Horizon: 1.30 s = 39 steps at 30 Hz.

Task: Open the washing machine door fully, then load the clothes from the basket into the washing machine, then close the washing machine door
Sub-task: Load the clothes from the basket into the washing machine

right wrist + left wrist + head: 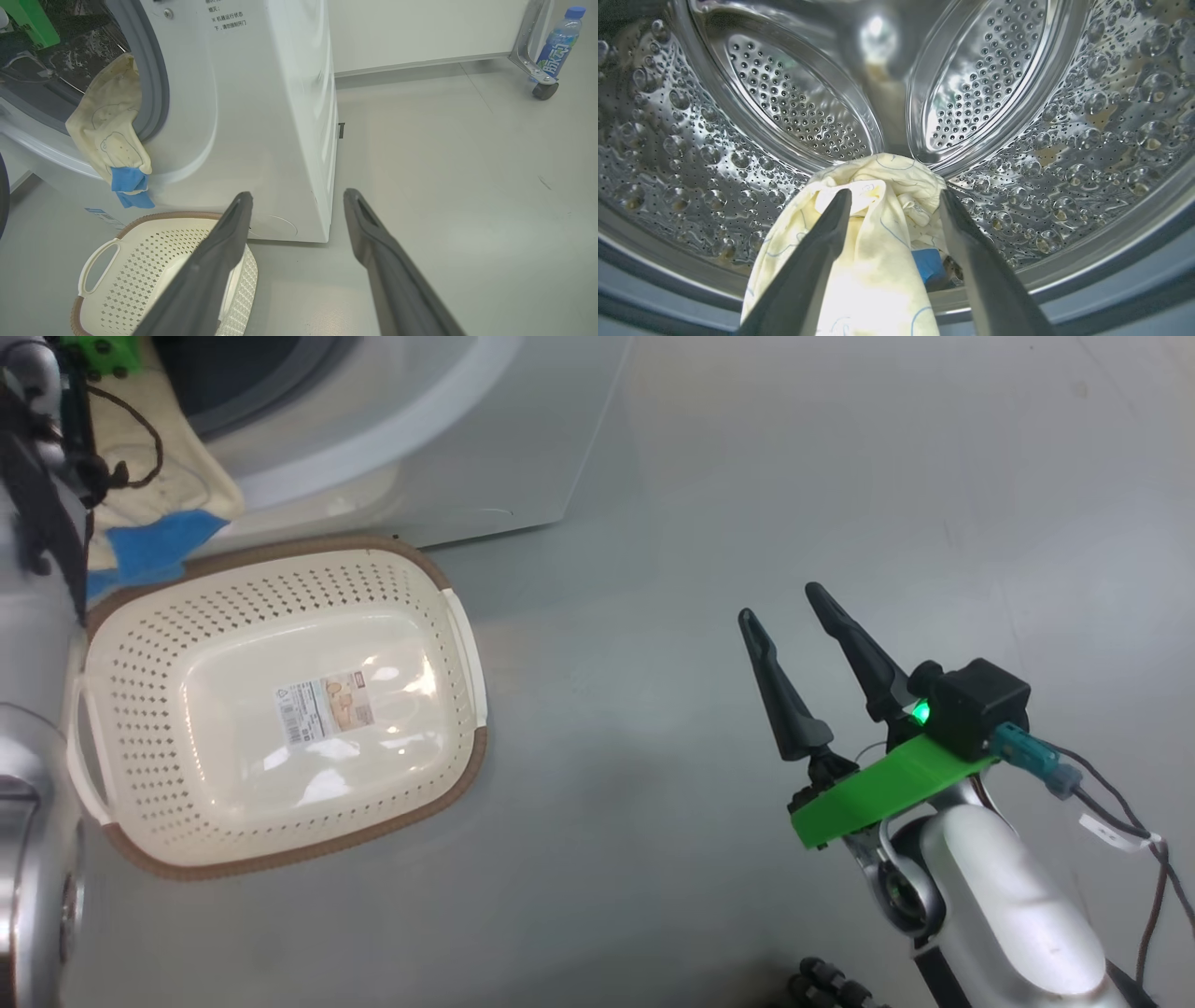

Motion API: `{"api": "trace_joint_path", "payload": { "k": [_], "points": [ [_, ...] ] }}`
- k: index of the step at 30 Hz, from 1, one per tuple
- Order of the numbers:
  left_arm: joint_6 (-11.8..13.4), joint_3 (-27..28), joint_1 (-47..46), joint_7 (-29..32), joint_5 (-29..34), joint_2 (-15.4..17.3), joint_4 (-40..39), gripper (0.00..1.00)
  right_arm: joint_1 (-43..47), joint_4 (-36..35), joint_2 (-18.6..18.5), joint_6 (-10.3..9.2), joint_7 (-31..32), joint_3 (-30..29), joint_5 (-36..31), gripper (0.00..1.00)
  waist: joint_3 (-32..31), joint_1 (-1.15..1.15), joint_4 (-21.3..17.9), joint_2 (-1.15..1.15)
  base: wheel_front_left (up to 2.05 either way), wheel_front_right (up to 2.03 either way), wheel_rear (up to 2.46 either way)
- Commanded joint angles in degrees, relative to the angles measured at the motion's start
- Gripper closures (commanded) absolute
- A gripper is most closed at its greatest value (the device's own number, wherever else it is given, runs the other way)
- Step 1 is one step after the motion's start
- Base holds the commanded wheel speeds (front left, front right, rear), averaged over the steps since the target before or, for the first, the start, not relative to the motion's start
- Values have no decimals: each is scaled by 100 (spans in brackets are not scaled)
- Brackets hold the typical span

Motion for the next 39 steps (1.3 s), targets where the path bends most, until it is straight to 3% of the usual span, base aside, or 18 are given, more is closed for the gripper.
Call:
{"api": "trace_joint_path", "payload": {
  "k": [1, 13, 22, 39],
  "points": [
    [-25, 69, -47, -65, -53, 195, -166, 0, 119, -135, -4, 21, -38, 54, -30, 0, -65, 0, 58, 0, 0, 0, 0],
    [-126, 94, 815, -169, -249, -138, -749, 0, 213, -120, -4, 21, -38, -216, -217, 0, -412, 0, 394, 0, 0, 0, 0],
    [-141, 224, 2156, -172, -389, -331, -2032, 0, 341, -142, -4, 21, -38, -425, -323, 0, -632, 0, 598, 0, 0, 0, 0],
    [-31, 427, 5176, -173, -173, -366, -4939, 0, 549, -186, -29, 21, -38, -631, -428, 0, -791, 0, 850, 0, 0, 0, 0]
  ]
}}
